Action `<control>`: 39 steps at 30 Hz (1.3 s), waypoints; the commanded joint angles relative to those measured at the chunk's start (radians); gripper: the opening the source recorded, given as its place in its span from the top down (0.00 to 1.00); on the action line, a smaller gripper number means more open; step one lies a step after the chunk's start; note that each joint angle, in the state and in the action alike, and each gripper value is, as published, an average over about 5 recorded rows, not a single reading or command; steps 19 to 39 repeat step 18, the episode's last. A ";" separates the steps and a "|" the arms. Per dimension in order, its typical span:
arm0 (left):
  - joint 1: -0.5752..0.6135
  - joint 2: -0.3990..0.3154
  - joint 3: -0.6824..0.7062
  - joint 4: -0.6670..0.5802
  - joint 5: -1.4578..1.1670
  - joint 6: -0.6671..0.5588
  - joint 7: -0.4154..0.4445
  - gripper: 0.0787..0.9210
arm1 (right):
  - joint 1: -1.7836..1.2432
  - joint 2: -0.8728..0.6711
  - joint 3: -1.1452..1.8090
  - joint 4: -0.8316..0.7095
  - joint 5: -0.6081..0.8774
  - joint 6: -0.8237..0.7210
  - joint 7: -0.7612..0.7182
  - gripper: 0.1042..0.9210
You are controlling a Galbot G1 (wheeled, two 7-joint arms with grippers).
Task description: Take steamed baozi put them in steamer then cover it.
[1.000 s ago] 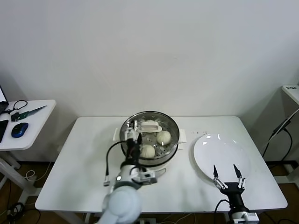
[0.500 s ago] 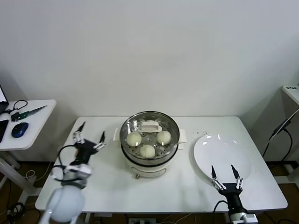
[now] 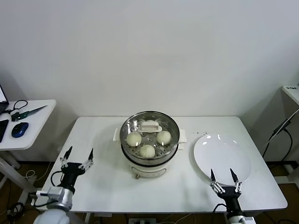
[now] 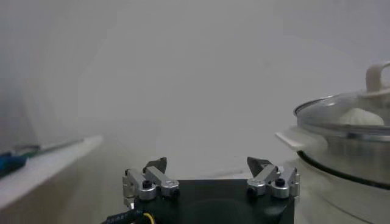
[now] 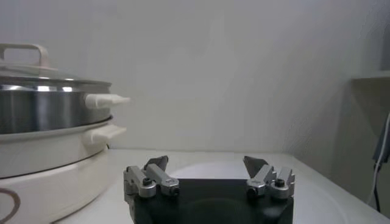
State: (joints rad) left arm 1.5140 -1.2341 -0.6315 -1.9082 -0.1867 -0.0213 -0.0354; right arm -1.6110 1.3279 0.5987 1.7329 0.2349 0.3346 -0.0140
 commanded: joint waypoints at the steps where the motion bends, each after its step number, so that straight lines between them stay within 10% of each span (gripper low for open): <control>1: 0.059 -0.016 -0.032 0.043 -0.186 -0.106 0.006 0.12 | 0.000 -0.003 -0.007 -0.010 0.021 0.001 0.001 0.12; 39: 0.077 -0.015 -0.015 0.042 -0.182 -0.122 0.028 0.12 | -0.004 -0.001 -0.018 0.008 0.018 -0.006 0.003 0.12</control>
